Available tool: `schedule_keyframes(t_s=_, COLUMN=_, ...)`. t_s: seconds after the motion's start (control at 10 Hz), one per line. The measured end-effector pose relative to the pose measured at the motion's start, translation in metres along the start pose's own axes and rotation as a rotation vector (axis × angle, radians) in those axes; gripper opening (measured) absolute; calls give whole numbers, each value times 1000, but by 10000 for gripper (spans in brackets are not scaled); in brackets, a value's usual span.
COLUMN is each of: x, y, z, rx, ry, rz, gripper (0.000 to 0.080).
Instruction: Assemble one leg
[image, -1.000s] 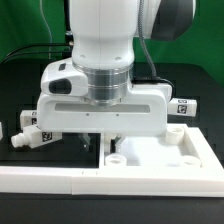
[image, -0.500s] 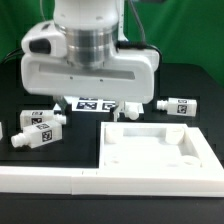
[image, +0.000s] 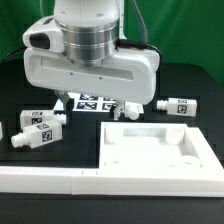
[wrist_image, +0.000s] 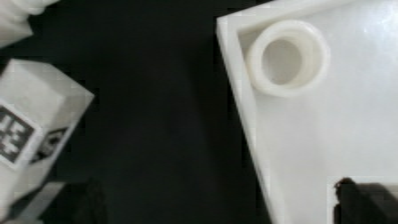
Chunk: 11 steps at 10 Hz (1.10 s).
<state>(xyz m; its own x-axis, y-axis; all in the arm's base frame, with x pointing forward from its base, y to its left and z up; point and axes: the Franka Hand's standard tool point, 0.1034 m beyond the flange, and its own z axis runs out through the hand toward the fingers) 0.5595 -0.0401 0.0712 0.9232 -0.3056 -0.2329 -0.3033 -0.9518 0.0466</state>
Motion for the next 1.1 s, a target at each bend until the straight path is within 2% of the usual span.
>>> schedule_keyframes(t_s=0.2, x=0, y=13, z=-13, rx=3, ry=-15, rz=154, gripper=649)
schedule_keyframes(t_s=0.3, x=3, y=23, z=-16, rx=37, ry=-21, rz=305, gripper=649)
schedule_keyframes(t_s=0.4, x=7, y=36, z=-20, rx=107, ry=-31, rz=513, gripper=649)
schedule_keyframes(t_s=0.5, x=13, y=45, z=-21, rx=127, ry=3, rz=595, gripper=649)
schedule_keyframes(t_s=0.7, x=11, y=40, z=-19, rx=122, ry=1, rz=592, gripper=649)
schedule_keyframes(t_s=0.9, x=11, y=42, z=-19, rx=128, ry=3, rz=601, gripper=649)
schedule_keyframes(t_s=1.0, x=13, y=53, z=-21, rx=163, ry=4, rz=710, gripper=649)
schedule_keyframes(t_s=1.1, x=11, y=69, z=-18, rx=224, ry=-15, rz=817, gripper=649)
